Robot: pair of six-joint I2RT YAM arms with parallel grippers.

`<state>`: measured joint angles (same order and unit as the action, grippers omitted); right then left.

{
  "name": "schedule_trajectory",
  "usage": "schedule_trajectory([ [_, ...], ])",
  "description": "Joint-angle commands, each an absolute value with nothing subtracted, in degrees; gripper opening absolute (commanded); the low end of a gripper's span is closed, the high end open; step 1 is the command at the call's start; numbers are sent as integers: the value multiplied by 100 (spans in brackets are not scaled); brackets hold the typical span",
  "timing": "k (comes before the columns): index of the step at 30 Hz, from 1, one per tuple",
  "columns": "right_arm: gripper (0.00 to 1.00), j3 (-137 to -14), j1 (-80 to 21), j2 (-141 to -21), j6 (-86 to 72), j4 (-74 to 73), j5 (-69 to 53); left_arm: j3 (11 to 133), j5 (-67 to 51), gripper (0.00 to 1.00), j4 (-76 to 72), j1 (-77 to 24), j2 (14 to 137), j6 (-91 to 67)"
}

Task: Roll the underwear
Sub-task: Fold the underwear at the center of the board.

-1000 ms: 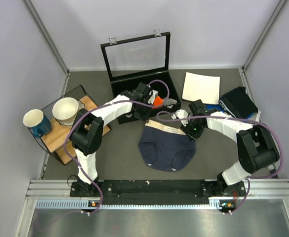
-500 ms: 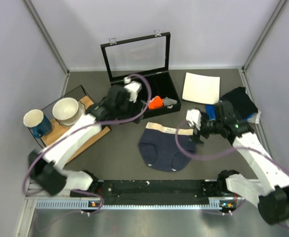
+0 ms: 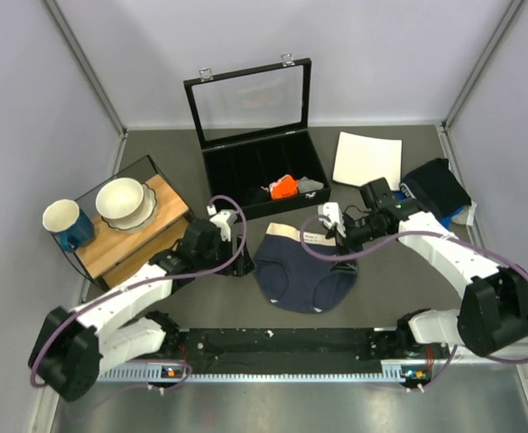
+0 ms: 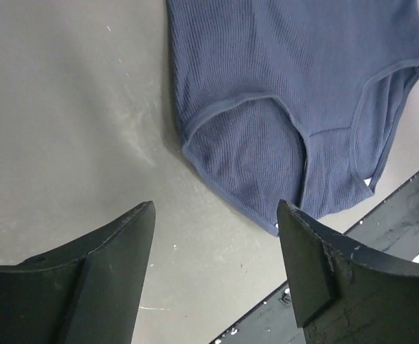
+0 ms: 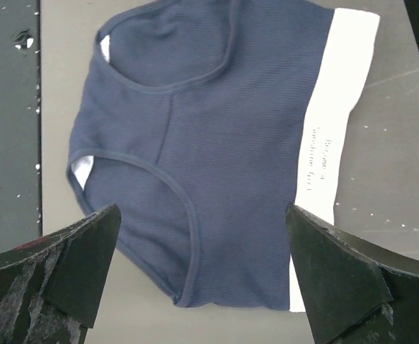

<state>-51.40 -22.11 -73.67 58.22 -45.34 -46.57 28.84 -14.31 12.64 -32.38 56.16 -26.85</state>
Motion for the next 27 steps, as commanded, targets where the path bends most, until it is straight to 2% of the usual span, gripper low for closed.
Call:
schedule_trajectory([
  [1, 99, -5292, -2259, -7585, 4966, -4166, -4552, 3128, -1601, 74, 369, -3366, 6378, -3024],
  [11, 99, -5045, -2267, -7392, 4895, -3990, -4553, 4375, -1284, 73, 702, -3366, 8129, -2602],
  [18, 99, -4992, -2259, -7233, 4939, -3973, -4500, 5150, -1415, 57, 1133, -3366, 9192, -2303],
  [21, 99, -4983, -2250, -7181, 4948, -3973, -4517, 5387, -1345, 55, 1326, -3366, 9509, -2241],
  [22, 99, -4983, -2259, -7163, 4940, -3973, -4518, 5440, -1293, 50, 1388, -3366, 9614, -2206],
  [25, 99, -4983, -2259, -7119, 4931, -3973, -4544, 5546, -1196, 45, 1529, -3366, 9720, -2162],
  [27, 99, -4975, -2259, -7093, 4922, -3973, -4561, 5546, -1108, 45, 1591, -3366, 9738, -2145],
])
